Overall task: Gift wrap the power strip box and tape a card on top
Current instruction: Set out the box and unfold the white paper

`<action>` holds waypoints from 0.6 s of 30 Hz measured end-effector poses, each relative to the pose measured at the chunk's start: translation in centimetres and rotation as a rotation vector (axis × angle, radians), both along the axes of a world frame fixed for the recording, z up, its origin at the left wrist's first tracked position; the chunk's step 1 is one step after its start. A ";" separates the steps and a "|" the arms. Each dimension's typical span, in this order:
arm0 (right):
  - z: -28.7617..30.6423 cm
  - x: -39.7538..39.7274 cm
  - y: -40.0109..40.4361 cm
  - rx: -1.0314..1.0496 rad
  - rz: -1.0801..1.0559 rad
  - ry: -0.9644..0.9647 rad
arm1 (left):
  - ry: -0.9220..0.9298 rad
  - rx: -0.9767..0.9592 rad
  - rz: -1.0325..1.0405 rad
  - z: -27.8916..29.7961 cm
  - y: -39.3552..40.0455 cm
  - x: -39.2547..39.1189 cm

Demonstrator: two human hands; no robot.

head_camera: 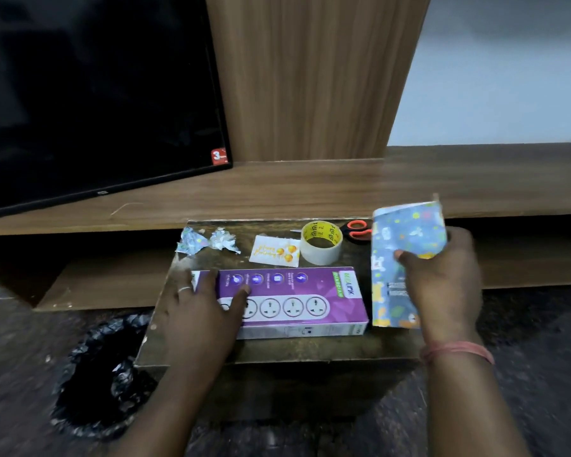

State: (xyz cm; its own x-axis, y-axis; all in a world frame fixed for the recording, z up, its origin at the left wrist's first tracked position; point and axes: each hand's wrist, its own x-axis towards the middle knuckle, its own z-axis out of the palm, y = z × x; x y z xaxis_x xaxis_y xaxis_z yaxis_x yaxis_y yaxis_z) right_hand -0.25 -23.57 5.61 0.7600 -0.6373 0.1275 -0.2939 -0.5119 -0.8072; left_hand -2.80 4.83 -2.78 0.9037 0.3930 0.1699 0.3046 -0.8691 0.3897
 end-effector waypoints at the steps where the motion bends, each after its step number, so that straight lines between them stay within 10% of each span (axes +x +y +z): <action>1: 0.5 -0.3 -0.3 0.043 -0.003 -0.063 | 0.005 -0.014 -0.001 -0.1 -0.2 0.0; 9: -1.8 -0.2 2.4 0.846 0.351 0.047 | -0.142 -0.319 0.031 0.8 0.4 0.4; 18: -2.1 0.8 5.0 1.172 0.495 -0.059 | -0.341 -0.766 -0.115 2.9 1.0 0.6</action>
State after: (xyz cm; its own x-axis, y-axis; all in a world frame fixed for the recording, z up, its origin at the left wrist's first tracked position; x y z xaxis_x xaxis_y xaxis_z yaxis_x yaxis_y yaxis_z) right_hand 0.58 -18.53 3.53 0.9602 -0.0420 -0.2760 -0.2249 0.4697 -0.8537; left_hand -2.25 5.78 0.15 0.8927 0.4193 0.1653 -0.0113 -0.3458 0.9382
